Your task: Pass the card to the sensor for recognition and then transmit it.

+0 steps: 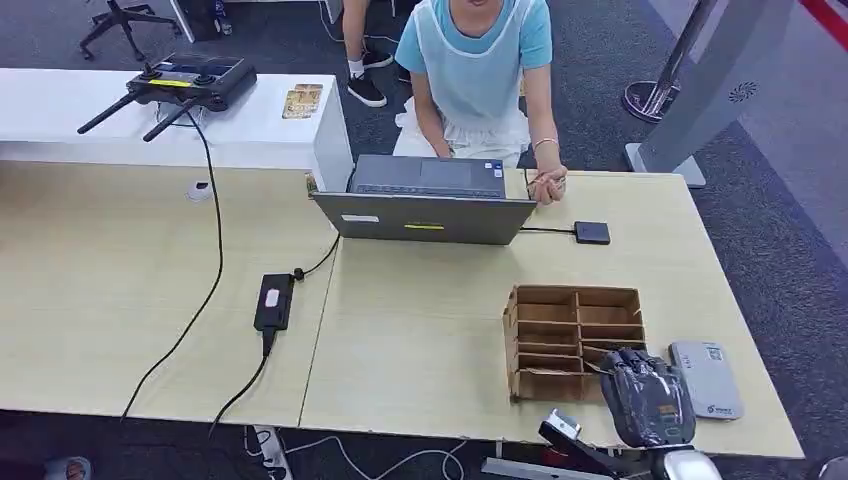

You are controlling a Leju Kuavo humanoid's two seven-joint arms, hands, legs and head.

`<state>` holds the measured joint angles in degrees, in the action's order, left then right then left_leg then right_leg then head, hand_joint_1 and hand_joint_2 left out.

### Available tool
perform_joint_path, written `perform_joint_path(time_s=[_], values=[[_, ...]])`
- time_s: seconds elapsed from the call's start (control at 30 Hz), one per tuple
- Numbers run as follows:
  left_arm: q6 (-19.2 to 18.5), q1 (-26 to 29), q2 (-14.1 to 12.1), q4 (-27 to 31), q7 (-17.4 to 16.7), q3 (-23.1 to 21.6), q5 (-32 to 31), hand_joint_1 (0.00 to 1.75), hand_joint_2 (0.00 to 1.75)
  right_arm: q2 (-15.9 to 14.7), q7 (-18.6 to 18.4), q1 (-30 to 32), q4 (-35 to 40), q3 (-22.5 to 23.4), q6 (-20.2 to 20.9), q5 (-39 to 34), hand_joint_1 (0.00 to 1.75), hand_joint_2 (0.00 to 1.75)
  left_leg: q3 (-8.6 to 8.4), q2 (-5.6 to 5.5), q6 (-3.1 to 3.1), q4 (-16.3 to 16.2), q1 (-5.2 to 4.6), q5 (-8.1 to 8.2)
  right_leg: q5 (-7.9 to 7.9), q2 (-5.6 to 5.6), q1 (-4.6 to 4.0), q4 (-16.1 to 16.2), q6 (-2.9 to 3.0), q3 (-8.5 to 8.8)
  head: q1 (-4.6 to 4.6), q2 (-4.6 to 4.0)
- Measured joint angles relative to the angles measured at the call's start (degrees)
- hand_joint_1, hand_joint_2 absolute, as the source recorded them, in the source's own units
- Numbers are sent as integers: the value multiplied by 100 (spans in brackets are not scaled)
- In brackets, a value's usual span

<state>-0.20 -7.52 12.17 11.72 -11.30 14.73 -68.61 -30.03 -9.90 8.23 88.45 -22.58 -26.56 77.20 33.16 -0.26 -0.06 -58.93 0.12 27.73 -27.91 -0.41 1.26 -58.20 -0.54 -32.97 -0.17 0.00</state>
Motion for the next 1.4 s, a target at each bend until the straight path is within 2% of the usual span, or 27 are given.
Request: perform_joint_path(time_s=[0.27, 0.6, 0.67, 0.97, 1.0, 1.2, 1.4], values=[[-44, -3, 0, 0, 2, -57, -79, 0, 0, 50, 138, -71, -94, 42, -46, 22, 140, 175, 0, 1, 0, 0, 0, 0, 0, 1, 0, 0, 0, 0, 0, 2], [-72, -4, 2, 2, 15, -101, -175, 0, 0, 96, 678, -87, -122, 155, -107, -501, 155, 175, -1, 0, 0, 0, 0, 0, 2, 1, 0, 0, -2, 0, 0, 2], [-81, -5, 0, 0, 20, -101, -190, 0, 0, 90, 855, -61, -19, 179, -101, -674, 162, 175, 0, 0, 0, 0, 0, 0, 1, 1, 0, 0, -2, -1, 0, 2], [-83, -6, 0, 0, 37, -103, -251, 0, 0, -114, 1279, 162, 536, 275, -81, -1183, 168, 175, 0, 1, 0, 0, 0, 0, 1, 1, 0, 1, -2, -2, 0, 2], [-85, -6, 0, 0, 46, -103, -260, 0, 0, -138, 1335, 195, 600, 293, -90, -1261, 161, 175, 0, 0, 0, 0, 0, 0, 1, 1, 0, 1, -2, -1, 0, 2], [-103, -6, 0, 0, 94, -103, -337, 0, 0, -243, 1666, 327, 1004, 499, -98, -1644, 159, 175, 0, 1, 0, 0, 0, 0, 2, 2, 1, 0, -2, -1, 0, 0], [-179, -15, 0, 0, 127, -146, -426, 0, 0, -264, 2031, 179, 1233, 697, 37, -1908, 171, 175, 0, 3, 0, 0, 0, 0, 3, 4, 0, 0, -2, 0, 0, 2]])
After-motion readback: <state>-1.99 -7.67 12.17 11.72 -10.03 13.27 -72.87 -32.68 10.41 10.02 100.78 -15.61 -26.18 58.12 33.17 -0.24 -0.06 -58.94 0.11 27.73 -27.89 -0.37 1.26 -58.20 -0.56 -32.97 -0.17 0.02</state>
